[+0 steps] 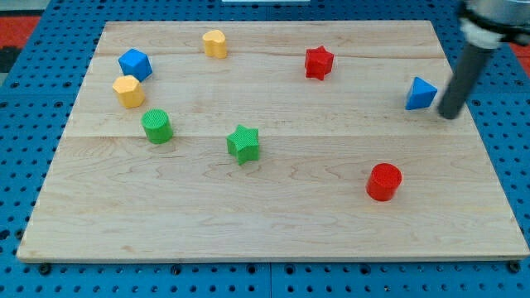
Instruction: Move the triangle to the bottom right side of the red star
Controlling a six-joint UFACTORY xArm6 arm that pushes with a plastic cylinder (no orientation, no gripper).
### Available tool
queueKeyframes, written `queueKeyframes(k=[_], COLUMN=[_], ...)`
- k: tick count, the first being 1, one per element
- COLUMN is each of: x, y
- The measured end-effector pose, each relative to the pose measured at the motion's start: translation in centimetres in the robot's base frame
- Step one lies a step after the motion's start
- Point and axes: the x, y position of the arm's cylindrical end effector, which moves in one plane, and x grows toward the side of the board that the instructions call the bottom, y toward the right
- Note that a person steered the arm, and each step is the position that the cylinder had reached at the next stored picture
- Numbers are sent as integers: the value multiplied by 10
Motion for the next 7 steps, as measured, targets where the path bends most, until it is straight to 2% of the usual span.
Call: queueKeyframes(k=[1, 3, 4, 5, 6, 7], x=[-38, -18, -9, 65, 136, 148], y=[31, -122, -62, -25, -56, -133])
